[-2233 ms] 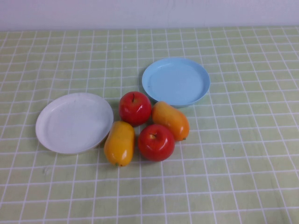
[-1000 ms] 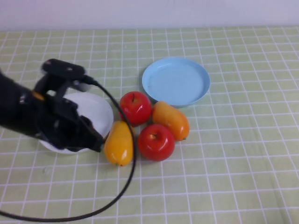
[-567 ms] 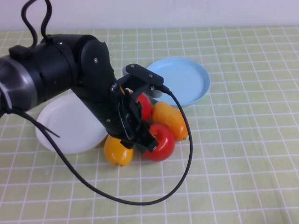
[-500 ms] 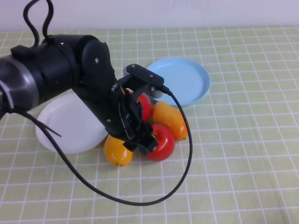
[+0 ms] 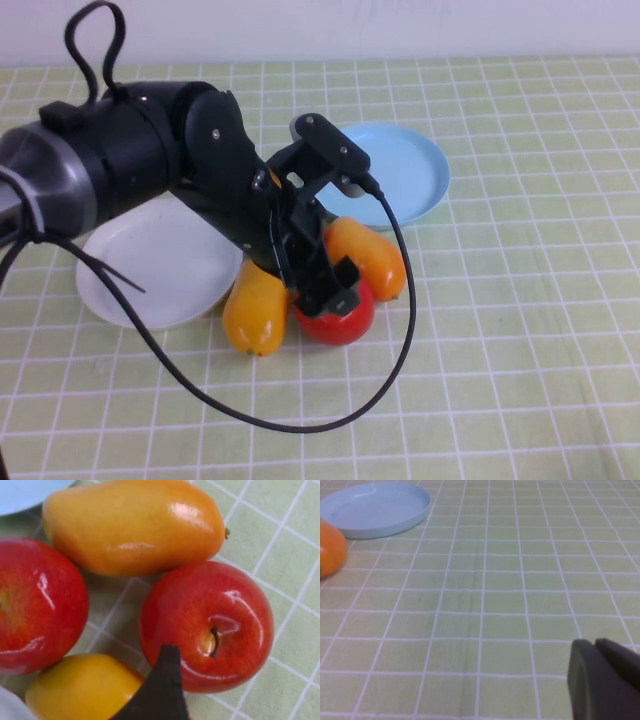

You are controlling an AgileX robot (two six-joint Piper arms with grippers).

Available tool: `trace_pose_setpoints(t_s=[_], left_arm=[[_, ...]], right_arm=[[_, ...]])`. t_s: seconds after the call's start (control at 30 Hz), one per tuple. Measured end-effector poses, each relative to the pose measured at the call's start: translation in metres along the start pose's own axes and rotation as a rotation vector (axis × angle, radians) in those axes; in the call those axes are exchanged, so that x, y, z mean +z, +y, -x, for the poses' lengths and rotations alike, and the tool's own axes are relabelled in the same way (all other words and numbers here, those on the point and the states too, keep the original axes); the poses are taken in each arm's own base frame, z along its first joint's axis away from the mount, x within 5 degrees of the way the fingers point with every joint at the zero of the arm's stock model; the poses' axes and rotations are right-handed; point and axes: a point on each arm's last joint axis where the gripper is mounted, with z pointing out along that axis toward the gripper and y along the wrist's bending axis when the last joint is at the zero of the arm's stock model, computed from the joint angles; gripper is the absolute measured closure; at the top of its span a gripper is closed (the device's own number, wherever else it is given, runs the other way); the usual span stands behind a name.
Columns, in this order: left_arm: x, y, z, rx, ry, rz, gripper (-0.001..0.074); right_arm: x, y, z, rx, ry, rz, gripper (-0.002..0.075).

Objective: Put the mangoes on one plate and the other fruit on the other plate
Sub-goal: Put one type of fruit in the left plate

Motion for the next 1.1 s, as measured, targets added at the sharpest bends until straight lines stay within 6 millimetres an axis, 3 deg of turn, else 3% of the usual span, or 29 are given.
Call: trace_pose_setpoints(t_s=[0.7, 0.87, 1.1], left_arm=[[0.055, 0.007, -0.005, 0.015, 0.071, 0.014, 0.0066], [0.057, 0.009, -0.002, 0.003, 0.044, 0.032, 0.0080], [0.055, 0.011, 0.002, -0.006, 0.009, 0.048, 0.0342]], right_arm=[[0.000, 0.000, 0.000, 0.000, 0.000, 0.000, 0.0743], [0.000, 0.000, 0.000, 0.000, 0.000, 0.000, 0.0743], [0.000, 0.000, 0.000, 0.000, 0.000, 0.000, 0.0743]])
